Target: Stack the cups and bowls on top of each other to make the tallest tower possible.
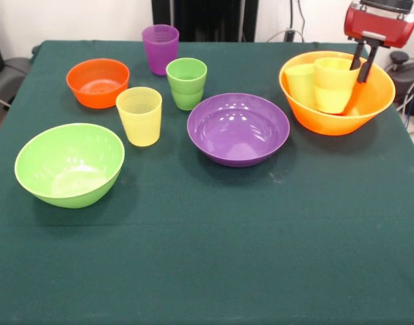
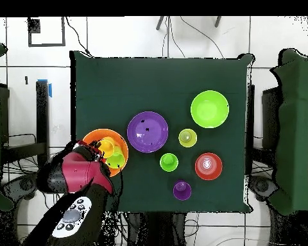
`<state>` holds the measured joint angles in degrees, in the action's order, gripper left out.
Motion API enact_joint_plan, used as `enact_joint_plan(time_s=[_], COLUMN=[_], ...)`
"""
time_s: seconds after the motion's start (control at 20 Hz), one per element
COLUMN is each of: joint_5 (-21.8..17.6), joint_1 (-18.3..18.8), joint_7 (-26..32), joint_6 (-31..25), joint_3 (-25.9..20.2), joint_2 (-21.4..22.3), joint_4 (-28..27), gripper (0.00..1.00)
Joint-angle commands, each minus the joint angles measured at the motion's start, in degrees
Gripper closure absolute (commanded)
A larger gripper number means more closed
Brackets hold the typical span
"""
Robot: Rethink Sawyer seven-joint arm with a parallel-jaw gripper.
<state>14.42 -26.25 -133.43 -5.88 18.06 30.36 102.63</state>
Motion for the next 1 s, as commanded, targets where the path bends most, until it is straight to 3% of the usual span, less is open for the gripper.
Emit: enact_joint_plan(time_s=[0.05, 1.0], joint_5=[2.22, 1.79], joint_1=[1.19, 2.19], joint_7=[-8.96, -8.18], joint_6=[-3.54, -2.01], joint_3=[-6.76, -7.64], joint_2=[0.85, 0.85], joint_4=[1.69, 1.69], gripper=[1.0, 1.0])
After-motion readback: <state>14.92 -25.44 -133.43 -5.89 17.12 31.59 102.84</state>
